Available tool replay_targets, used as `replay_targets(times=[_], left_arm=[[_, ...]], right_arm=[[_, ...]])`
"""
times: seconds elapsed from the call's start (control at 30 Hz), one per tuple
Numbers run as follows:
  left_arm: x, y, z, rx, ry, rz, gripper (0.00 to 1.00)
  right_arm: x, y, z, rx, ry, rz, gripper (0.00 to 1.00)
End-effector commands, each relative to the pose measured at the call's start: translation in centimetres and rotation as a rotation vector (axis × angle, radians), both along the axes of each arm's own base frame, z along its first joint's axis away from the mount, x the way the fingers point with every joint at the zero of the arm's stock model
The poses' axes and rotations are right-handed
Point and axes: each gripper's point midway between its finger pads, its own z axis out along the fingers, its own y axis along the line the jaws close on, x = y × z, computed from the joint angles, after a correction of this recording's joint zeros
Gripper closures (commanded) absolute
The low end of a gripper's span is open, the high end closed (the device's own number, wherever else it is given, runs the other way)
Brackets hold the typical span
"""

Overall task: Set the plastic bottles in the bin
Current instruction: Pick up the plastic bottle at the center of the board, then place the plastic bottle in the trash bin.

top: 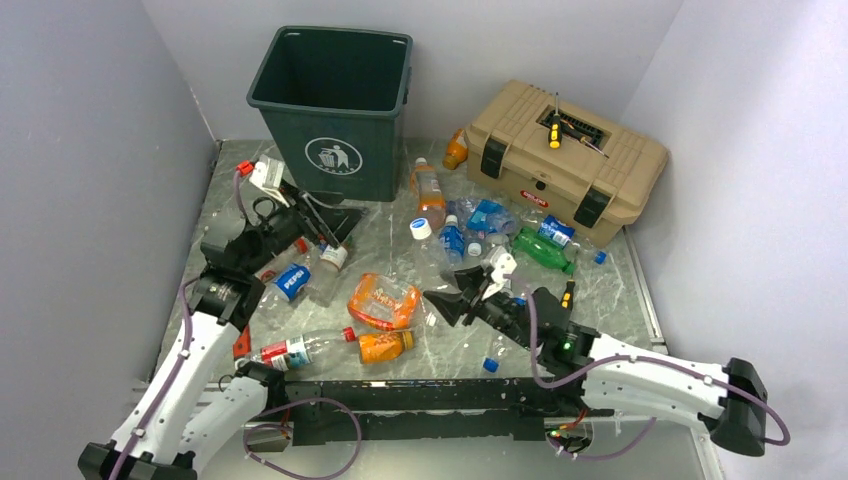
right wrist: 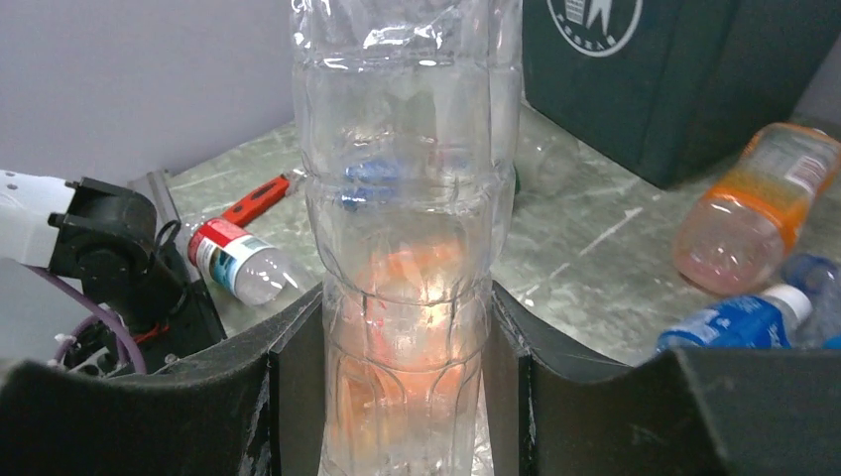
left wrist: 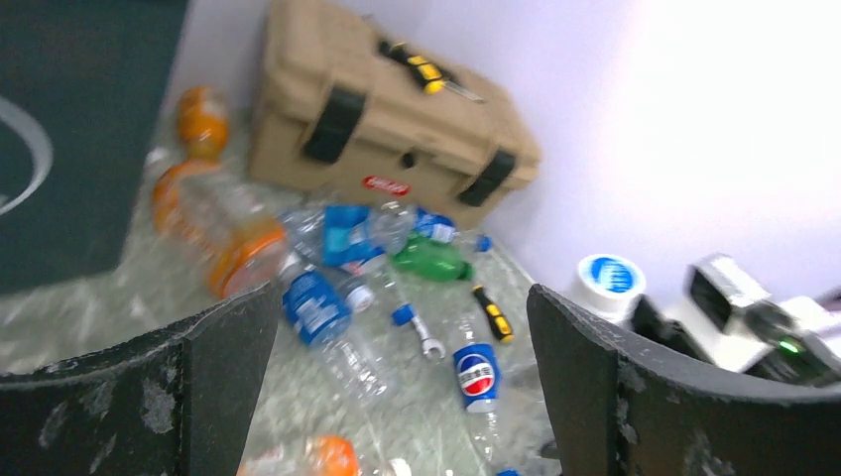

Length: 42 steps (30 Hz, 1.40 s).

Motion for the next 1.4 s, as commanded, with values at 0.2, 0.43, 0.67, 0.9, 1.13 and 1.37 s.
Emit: replay_targets(times=[0.2, 0.43, 0.67, 0.9, 1.13, 1.37], left_arm=[[-3.9, -5.2, -0.2, 0.009, -0.250, -0.458, 0.01], [-5.4, -5.0, -0.1, -0.008, -0.320, -0.465, 0.01], [-5.9, -5.5, -0.4, 0.001, -0.302, -0.496, 0.02], [-6.6, -6.1, -0.8, 0.025, -0.296, -0.519, 0.05], [-6.7, -6.5, -1.1, 0.048, -0.281, -0.528, 0.28], [-7.0, -6.5, -1.0, 0.051, -0.282, -0.532, 0.31]], right_arm=[[1.8, 2.0, 3.2, 0.254, -0.137, -0.066, 0.77], [0.6, 3.9, 2.2, 0.240, -0.158, -0.029, 0.78], [0.6, 5.5, 1.4, 0.167, -0.168, -0.048, 0.79], [0.4, 6.7, 0.7, 0.145, -0.168, -0.058, 0.79], [0.1, 7.9, 0.5, 0.101, -0.188, -0.040, 0.80], [0.0, 8.2, 0.2, 0.077, -0.182, -0.042, 0.79]])
